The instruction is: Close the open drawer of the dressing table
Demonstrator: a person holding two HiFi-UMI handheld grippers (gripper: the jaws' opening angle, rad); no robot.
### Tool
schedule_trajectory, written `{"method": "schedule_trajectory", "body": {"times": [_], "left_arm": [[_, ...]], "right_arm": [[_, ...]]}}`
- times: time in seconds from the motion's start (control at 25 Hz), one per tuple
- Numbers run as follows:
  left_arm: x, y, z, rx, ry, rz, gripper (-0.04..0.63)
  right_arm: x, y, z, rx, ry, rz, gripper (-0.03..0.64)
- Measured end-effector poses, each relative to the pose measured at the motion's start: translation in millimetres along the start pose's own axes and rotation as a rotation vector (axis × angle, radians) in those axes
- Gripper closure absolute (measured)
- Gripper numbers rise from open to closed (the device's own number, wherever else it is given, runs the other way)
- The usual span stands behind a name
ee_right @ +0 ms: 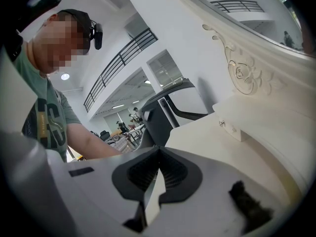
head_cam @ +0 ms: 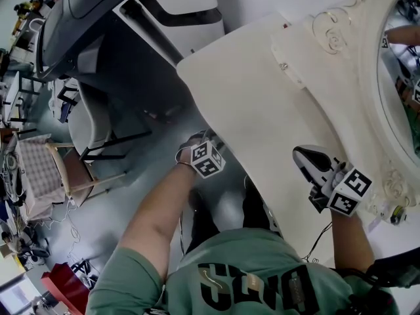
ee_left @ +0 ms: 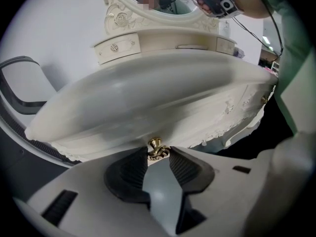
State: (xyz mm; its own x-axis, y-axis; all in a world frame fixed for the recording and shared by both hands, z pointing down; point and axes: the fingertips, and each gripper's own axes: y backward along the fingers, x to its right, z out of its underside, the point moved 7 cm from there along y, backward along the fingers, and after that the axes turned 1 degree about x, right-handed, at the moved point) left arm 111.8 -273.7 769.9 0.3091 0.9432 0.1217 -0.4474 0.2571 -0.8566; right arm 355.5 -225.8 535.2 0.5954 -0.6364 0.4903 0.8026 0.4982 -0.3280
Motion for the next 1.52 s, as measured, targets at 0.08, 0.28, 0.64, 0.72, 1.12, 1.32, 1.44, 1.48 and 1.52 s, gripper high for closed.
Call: {"method": "schedule_trajectory", "body": {"times": [0.08, 0.28, 0.64, 0.72, 1.12, 1.32, 1.44, 1.48, 1.52], "left_arm": [[0, -2, 0, -0.008, 0.015, 0.0, 0.451], [1, -3, 0, -0.013, 0.038, -0.008, 0.451], [0, -2, 0, -0.021, 0.064, -0.017, 0.448], [2, -1, 0, -0.019, 0.103, -0.017, 0.449], [21, 66, 47, 0.07, 0.417, -0.064, 0.407], [45, 139, 93, 0.171, 0.565, -0.069, 0.43], [49, 193, 116, 0.264, 0.609, -0.07, 0.459], [48, 211, 122, 0.292, 0.605, -0.068, 0.468], [47, 229, 127, 0.318, 0.596, -0.067, 0.482]], "right_arm": [[0, 1, 0, 0.003, 0.0, 0.0, 0.606], [-1, 5, -3, 0.008, 0.003, 0.009, 0.606], [-13, 8, -10, -0.001, 0.032, 0.022, 0.606], [-17, 9, -13, -0.003, 0.04, 0.024, 0.606], [-50, -4, -34, 0.004, 0.084, 0.008, 0.606], [-95, -29, -55, 0.022, 0.117, -0.01, 0.606], [-132, -46, -67, 0.041, 0.135, -0.001, 0.606], [-144, -51, -71, 0.05, 0.145, 0.007, 0.606], [-157, -54, -73, 0.061, 0.154, 0.017, 0.606]]}}
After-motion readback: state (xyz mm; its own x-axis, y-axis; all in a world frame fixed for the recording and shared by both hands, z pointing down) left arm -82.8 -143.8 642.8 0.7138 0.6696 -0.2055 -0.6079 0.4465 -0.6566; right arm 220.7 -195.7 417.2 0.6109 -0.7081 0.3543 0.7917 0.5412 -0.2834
